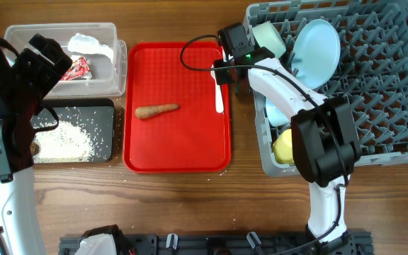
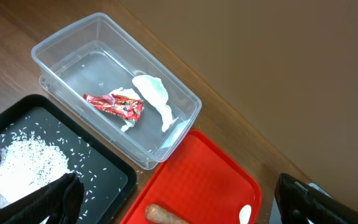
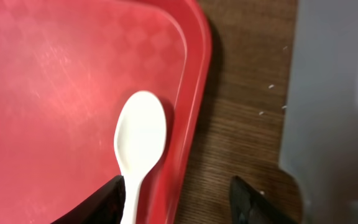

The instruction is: Sort waste into correct bins and load items into the dishwasher rack

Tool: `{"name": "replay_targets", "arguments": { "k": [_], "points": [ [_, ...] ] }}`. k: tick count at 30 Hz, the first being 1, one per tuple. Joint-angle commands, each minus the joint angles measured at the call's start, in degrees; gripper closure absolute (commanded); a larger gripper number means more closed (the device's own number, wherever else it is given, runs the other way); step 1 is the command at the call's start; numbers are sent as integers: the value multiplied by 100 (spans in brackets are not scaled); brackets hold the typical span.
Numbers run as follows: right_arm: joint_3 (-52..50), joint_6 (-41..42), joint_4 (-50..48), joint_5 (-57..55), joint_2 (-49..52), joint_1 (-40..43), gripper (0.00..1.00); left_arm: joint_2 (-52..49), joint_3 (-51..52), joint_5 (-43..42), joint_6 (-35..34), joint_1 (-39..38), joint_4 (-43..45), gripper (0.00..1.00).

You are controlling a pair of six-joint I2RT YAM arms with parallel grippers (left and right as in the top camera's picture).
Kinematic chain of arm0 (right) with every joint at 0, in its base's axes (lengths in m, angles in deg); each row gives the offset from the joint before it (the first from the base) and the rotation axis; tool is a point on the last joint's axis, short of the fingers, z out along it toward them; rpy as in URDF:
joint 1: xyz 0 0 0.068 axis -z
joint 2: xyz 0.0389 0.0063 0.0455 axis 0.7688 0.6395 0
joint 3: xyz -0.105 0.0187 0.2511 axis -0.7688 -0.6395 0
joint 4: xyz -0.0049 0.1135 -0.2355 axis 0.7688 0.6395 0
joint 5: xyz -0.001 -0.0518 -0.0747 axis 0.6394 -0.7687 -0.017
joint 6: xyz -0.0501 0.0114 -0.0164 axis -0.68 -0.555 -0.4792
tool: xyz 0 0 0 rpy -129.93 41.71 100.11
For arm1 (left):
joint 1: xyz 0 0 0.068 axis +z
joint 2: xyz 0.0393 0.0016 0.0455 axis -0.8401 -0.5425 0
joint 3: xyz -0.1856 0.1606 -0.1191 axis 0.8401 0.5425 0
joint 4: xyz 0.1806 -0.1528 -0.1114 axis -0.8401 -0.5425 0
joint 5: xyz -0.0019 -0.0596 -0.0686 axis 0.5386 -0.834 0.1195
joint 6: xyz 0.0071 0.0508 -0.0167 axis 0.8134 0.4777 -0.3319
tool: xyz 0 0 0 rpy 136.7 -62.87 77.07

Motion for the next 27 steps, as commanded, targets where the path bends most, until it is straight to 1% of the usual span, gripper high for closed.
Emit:
{"name": "replay_targets", "arguments": {
  "k": [1,4,6,14,18,21,22,24,25,27],
  "points": [
    [-26,-358,-9,249,234,-20,49,-2,-42,76,7,44,15,0],
    [-26,-612,-13,330,243,-70,49,-2,-42,76,7,44,15,0],
    [-26,-929,-7,529,269,-146,49,-2,-42,76,7,42,15,0],
    [-28,-960,-4,507,417,-238,50,-2,-42,76,7,42,15,0],
    [-28,-953,-7,507,627,-238,55,-2,-42,76,9,42,15,0],
    [-33,-951,-4,507,789,-238,64,-2,-42,74,7,42,15,0],
    [-33,-953,-2,507,800,-238,68,-2,-42,74,9,44,15,0],
    [-33,-953,-4,505,800,-238,85,-2,-42,76,7,42,15,0],
    [-31,-953,-4,503,798,-238,90,-2,-42,74,7,42,15,0],
    [-31,-946,22,503,796,-234,96,-2,-42,76,7,44,15,0]
  ]
}}
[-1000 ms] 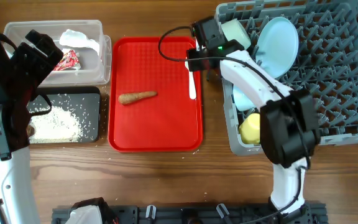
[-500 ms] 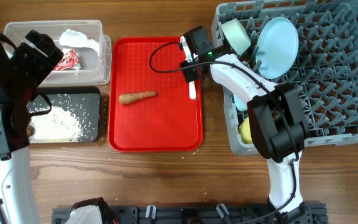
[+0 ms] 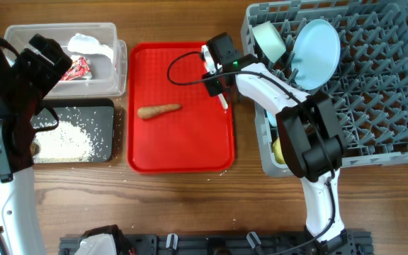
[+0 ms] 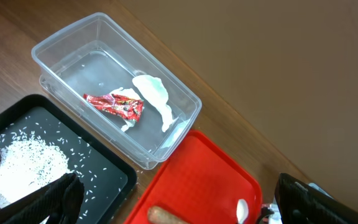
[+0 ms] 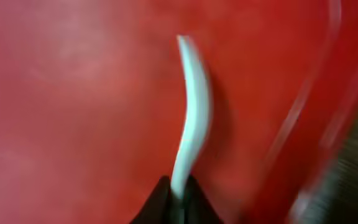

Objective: Sort waste into correct bins and load items into the dishwasher rack
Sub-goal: 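Grasp the white spoon with the right gripper and lay it in the rack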

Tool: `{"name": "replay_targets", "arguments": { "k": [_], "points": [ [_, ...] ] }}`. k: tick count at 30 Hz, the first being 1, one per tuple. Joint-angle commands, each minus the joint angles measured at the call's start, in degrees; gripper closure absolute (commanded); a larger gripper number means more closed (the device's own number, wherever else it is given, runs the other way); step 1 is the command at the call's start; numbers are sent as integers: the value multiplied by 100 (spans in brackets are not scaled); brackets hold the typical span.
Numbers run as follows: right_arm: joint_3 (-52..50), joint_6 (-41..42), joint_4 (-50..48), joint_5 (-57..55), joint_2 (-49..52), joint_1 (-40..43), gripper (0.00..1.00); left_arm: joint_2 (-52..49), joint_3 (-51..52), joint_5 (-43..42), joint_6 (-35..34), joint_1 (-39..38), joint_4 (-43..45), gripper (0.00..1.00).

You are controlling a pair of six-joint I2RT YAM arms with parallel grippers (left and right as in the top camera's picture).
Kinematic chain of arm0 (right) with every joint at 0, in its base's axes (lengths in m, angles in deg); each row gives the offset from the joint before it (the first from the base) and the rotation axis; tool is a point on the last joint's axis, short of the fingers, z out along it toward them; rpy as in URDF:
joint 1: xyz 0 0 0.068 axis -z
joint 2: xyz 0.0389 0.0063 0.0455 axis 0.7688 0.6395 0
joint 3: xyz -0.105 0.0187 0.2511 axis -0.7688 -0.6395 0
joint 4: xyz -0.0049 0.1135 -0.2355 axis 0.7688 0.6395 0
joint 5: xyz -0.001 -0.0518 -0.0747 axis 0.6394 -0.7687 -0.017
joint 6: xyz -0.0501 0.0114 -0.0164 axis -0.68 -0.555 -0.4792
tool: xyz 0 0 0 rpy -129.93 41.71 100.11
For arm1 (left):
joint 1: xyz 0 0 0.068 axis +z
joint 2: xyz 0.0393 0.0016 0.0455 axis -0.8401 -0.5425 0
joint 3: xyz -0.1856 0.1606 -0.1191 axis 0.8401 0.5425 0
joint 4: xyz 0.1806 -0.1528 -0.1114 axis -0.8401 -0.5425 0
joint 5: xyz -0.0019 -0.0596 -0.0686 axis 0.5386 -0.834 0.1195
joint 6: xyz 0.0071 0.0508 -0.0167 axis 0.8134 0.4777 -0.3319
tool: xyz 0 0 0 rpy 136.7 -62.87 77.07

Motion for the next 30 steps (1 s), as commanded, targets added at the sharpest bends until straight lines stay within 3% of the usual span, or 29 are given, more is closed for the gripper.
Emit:
{"name": "replay_targets", "arguments": {
  "k": [1,7,14,19,25,27,30],
  "points": [
    [-68,-37,149,-61,337,46,96,-2,-42,76,7,39,15,0],
    [37,-20,413,-61,-262,50,96,-2,-42,74,9,42,15,0],
    [37,835,927,-579,-2177,249,96,-2,-42,74,7,39,15,0],
    [35,3241,2365,-1681,-3484,1152,96,-2,-42,76,7,39,15,0],
    [-273,6787,4199,-2166,-3709,2531,96,-2,-42,74,7,42,15,0],
    [-691,7143,4041,-2142,-3707,2741,95,-2,-42,76,7,39,15,0],
    [-1696,7143,2986,-2103,-3698,2800,93,-2,-42,76,7,42,15,0]
  ]
}}
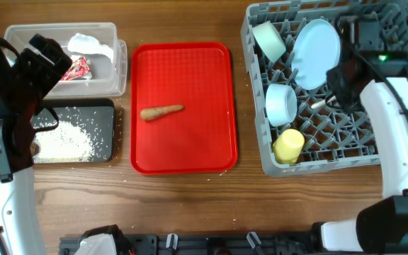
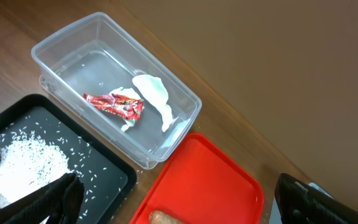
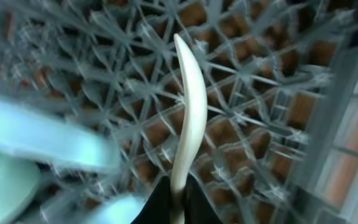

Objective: Sort waste into correct bins and load items into the dishwasher rack
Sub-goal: 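Grasp the white spoon with the right gripper and lay it in the rack, then grasp the carrot with the left gripper and move it to the black tray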

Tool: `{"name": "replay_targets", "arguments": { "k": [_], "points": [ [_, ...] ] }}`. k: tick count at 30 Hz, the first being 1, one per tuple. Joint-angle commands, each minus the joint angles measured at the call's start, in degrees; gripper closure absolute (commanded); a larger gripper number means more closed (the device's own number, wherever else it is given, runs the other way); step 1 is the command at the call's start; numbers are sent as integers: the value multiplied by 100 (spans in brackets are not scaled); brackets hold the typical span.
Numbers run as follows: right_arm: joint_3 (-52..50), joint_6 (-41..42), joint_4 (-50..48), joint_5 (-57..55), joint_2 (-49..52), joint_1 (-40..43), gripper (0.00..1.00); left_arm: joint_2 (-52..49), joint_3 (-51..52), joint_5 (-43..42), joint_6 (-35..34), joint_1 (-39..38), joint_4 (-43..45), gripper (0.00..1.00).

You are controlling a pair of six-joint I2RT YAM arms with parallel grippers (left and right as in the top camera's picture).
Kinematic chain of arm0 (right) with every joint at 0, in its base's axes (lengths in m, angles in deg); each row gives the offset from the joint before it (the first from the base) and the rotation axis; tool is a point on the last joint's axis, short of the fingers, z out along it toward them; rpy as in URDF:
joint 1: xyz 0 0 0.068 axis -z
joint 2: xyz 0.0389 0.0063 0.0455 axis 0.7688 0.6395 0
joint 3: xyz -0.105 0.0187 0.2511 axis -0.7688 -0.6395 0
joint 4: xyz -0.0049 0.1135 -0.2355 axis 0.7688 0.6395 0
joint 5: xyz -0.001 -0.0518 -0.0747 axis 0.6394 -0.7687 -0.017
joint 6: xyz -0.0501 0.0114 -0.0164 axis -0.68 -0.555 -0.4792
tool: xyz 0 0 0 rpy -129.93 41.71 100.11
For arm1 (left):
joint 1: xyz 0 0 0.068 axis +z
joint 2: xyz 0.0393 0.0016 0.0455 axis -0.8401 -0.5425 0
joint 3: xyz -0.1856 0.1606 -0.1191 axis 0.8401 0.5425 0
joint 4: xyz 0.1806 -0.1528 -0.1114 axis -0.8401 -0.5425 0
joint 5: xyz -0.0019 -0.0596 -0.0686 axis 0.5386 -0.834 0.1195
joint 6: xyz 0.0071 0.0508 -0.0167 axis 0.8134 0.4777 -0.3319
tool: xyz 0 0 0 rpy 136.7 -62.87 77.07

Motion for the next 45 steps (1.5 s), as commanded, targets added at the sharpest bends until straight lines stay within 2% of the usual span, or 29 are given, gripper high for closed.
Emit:
{"name": "replay_targets", "arguments": {
  "k": [1,5,6,7,8,9,11,16,21,23,28,29,30,31,32,34,37,38,39,42,45],
  "points": [
    [-850,579,-658,-103,39,-17,93,-2,-42,76,7,44,20,0],
    [-1672,579,-1427,-7,87,-17,88,-2,-42,74,7,44,20,0],
    [-1672,575,-1434,-17,87,-17,75,-2,-42,76,7,44,20,0],
    [-1665,568,-1445,-31,55,-13,40,-2,-42,76,7,44,20,0],
    [-1626,210,-1482,-26,-13,4,23,-2,-42,74,7,42,20,0],
    [-1578,-59,-1493,-26,-66,4,14,-2,-42,76,9,44,20,0],
    [-1390,-686,-1453,-22,-278,4,2,-2,-42,63,4,42,22,0],
    [-863,-3032,-1300,494,-1167,4,0,-7,-42,-142,9,42,-4,0],
    [-721,-3156,-1082,514,-1926,4,0,-201,24,-946,243,-105,-341,1],
    [-723,-3156,-1141,511,-1993,4,0,-605,251,-1067,938,-601,-304,5],
    [-726,-3158,-1161,511,-1930,4,0,-2369,389,-1043,2472,-1836,-267,5],
    [-728,-3156,-1150,511,-1928,4,0,-2708,389,-1003,2645,-1980,-229,6],
    [-728,-3158,-1113,511,-1928,4,0,-3130,389,-949,2741,-2140,-166,0],
    [-728,-3161,-1067,511,-1928,4,0,-3679,389,-918,2719,-2297,-101,0],
    [-728,-3161,-1049,511,-1915,4,0,-3995,389,-916,2588,-2380,-111,0],
    [-728,-3161,-1047,514,-1869,4,0,-4516,389,-916,1700,-2498,-212,2],
    [-728,-3154,-1058,514,-1786,4,0,-5010,389,-916,-33,-2627,-229,17],
    [-728,-3156,-1058,522,-1746,4,0,-5106,389,-911,-540,-2671,-186,18],
    [-728,-3158,-1058,592,-1674,4,0,-5187,396,-885,-876,-2719,-79,25],
    [-728,-3156,-1036,603,-1534,4,0,-5209,433,-575,-1453,-2787,70,28],
    [-728,-3158,-1036,603,-1436,4,0,-5209,433,-507,-1517,-2822,48,32]
  ]
}}
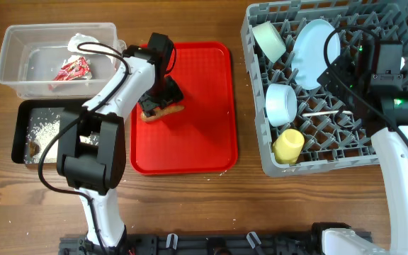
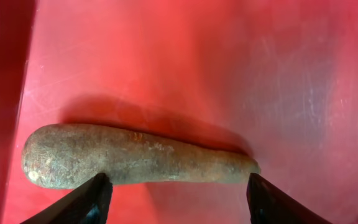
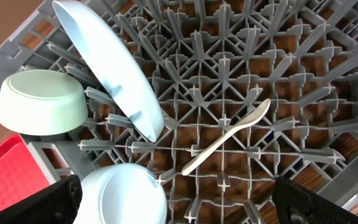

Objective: Sort waste into correct bins and load items into the dishwasher rack
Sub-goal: 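Grasp the carrot with the left gripper and move it to the black tray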

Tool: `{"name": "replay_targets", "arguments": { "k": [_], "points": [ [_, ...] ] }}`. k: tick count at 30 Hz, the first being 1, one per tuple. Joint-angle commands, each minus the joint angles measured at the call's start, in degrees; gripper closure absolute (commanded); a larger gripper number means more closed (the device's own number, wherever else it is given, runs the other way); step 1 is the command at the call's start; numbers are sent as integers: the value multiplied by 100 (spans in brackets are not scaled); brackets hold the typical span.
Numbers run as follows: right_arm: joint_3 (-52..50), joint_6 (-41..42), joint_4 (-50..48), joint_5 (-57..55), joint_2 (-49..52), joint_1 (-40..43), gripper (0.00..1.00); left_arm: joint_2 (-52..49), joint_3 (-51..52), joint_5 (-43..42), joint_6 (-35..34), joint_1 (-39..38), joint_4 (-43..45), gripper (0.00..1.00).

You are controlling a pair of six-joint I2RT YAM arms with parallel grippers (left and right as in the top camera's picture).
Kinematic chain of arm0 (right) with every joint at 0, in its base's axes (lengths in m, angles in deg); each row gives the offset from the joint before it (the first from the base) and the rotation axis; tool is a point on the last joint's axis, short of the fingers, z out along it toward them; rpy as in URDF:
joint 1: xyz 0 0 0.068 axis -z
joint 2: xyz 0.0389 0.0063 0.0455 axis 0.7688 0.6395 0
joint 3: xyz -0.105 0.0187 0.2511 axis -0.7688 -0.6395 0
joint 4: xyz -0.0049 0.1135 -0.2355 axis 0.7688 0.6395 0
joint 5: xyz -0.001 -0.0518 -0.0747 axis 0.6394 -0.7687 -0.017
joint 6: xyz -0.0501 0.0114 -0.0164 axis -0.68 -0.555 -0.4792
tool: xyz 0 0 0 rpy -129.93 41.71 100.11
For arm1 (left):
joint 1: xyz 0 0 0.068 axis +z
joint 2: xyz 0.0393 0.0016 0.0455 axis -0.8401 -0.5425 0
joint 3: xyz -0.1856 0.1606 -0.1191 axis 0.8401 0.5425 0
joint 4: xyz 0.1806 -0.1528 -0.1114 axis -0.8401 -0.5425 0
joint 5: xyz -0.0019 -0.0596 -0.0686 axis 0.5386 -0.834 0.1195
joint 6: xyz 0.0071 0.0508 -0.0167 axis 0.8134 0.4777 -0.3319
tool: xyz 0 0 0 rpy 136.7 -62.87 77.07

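Observation:
A brown carrot-like root lies on the red tray. My left gripper is open low over the root, which lies across the gap just beyond the two fingertips. In the overhead view the left gripper sits right above the root. The white spoon lies flat on the grey dishwasher rack. My right gripper is open above it with nothing held. From overhead, the spoon lies left of the right gripper.
The rack holds a pale blue plate, a green cup, a white bowl and a yellow cup. A clear bin with a red wrapper stands far left, with a black tray of rice before it.
My left gripper has moved from over the bins to the red tray, open over the root. My right gripper has let go of the spoon, which now lies in the rack.
My right gripper stood open around the spoon at the tray's right edge. Then it was shut on the spoon, then held it over the rack. Now the spoon rests in the rack. The left arm stayed by the bins until this moment.

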Motion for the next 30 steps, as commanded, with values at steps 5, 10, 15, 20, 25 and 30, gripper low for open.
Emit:
{"name": "replay_targets", "arguments": {
  "k": [5,10,15,20,25,30],
  "points": [
    [59,-101,-44,52,149,7,0,-275,37,-55,-623,-48,-199,37],
    [59,-101,-81,55,149,7,0,103,-92,52,-1185,35,-289,38],
    [59,-103,-79,52,149,7,0,205,-72,636,-2271,31,-382,41],
    [59,-103,-81,52,149,7,0,201,-70,831,-3204,28,-374,41],
    [59,-101,-79,52,149,7,0,140,35,1121,-3324,28,-66,41],
    [59,-103,-83,55,149,7,0,140,361,1038,-3324,-107,72,45]
  ]
}}
